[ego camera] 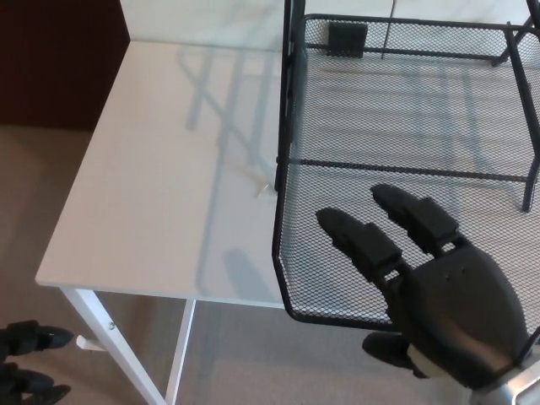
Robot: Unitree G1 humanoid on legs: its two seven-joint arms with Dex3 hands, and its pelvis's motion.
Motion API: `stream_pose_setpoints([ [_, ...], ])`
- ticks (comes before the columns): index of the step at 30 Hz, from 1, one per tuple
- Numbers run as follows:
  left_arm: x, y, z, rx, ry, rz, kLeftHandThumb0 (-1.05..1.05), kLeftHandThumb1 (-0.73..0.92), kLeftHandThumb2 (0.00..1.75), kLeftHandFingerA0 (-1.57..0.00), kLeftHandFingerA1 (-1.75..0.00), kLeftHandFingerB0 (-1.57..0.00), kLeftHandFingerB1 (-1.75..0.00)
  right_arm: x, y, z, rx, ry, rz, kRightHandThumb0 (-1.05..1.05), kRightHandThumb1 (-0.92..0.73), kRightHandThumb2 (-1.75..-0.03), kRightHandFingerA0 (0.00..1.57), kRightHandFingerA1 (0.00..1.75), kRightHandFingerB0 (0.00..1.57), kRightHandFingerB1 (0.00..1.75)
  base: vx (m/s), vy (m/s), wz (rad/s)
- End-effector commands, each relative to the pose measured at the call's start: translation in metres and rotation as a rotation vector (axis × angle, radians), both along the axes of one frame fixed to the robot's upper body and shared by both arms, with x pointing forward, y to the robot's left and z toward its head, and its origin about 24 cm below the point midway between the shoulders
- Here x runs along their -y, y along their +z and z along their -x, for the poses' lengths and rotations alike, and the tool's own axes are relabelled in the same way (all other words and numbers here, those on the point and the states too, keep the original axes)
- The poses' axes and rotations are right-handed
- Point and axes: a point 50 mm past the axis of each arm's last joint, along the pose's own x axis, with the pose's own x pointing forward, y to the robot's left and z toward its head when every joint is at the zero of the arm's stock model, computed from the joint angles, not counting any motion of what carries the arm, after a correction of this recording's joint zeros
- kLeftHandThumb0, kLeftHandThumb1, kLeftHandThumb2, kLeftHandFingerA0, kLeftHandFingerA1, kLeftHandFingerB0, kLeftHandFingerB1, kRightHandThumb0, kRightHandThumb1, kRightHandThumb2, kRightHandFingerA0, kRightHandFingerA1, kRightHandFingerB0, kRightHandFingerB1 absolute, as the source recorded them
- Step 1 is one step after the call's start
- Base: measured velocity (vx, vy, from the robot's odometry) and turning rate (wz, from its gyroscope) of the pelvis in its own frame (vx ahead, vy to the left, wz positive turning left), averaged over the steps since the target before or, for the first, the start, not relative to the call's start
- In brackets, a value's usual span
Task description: The robot walk towards a table in front and then pushes a layer of a file tray back to its original position using its right hand
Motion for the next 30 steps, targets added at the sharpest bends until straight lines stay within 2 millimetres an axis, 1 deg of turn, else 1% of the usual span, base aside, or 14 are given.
stream_pose_setpoints([
  [1,-0.005,0.004,-0.001,0.001,-0.008,-0.034,-0.52,0.43,0.72,-0.61,-0.50,-0.42,-0.44,0.003,0.004,-0.008,0.071,-0.042,0.017,-0.51,-0.38,-0.53,0.00,0.34,0.12,0.26,0.00,0.000,0.00],
  [2,-0.006,0.005,-0.001,0.002,-0.010,-0.035,-0.51,0.43,0.72,-0.61,-0.50,-0.42,-0.44,0.003,0.006,-0.010,0.081,-0.045,0.023,-0.47,-0.32,-0.72,0.00,0.22,0.08,0.34,0.00,0.000,0.00],
  [5,-0.006,0.005,-0.001,0.000,-0.002,-0.028,-0.51,0.43,0.72,-0.60,-0.50,-0.42,-0.44,0.002,0.006,-0.015,0.087,-0.053,0.038,-0.45,-0.30,-0.73,0.00,0.24,0.10,0.38,0.00,0.000,0.00],
  [6,-0.006,0.005,-0.001,0.000,-0.004,-0.029,-0.51,0.44,0.72,-0.60,-0.50,-0.42,-0.44,0.002,0.005,-0.016,0.087,-0.055,0.042,-0.51,-0.38,-0.52,0.00,0.31,0.14,0.28,0.00,0.000,0.00],
  [7,-0.006,0.005,-0.002,0.000,-0.004,-0.028,-0.51,0.44,0.72,-0.60,-0.50,-0.42,-0.44,0.001,0.004,-0.018,0.089,-0.056,0.043,-0.51,-0.38,-0.52,0.00,0.31,0.14,0.28,0.00,0.000,0.00],
  [8,-0.006,0.005,-0.002,-0.004,-0.005,-0.027,-0.51,0.44,0.72,-0.59,-0.49,-0.41,-0.44,0.001,0.003,-0.020,0.089,-0.058,0.046,-0.52,-0.31,-0.60,0.03,0.25,0.12,0.31,0.00,0.000,0.00],
  [9,-0.006,0.005,-0.002,-0.004,-0.004,-0.025,-0.51,0.44,0.72,-0.60,-0.50,-0.41,-0.44,0.001,0.002,-0.021,0.087,-0.062,0.050,-0.51,-0.38,-0.53,0.00,0.33,0.15,0.27,0.00,0.000,0.00],
  [12,-0.006,0.006,-0.003,0.003,-0.003,-0.021,-0.50,0.44,0.71,-0.60,-0.50,-0.41,-0.44,0.001,0.001,-0.026,0.090,-0.072,0.059,-0.50,-0.38,-0.53,0.04,0.32,0.15,0.27,0.00,0.000,0.00],
  [20,-0.004,0.008,-0.005,0.004,-0.011,-0.029,-0.50,0.44,0.71,-0.58,-0.49,-0.41,-0.44,-0.002,-0.002,-0.042,0.079,-0.096,0.080,-0.53,-0.40,-0.55,0.00,0.30,0.14,0.27,0.00,0.000,0.00],
  [30,-0.003,0.011,-0.009,0.017,-0.016,-0.029,-0.52,0.43,0.72,-0.59,-0.49,-0.42,-0.44,-0.004,-0.002,-0.053,0.068,-0.114,0.081,-0.52,-0.41,-0.55,0.00,0.28,0.15,0.27,0.00,0.000,0.00],
])
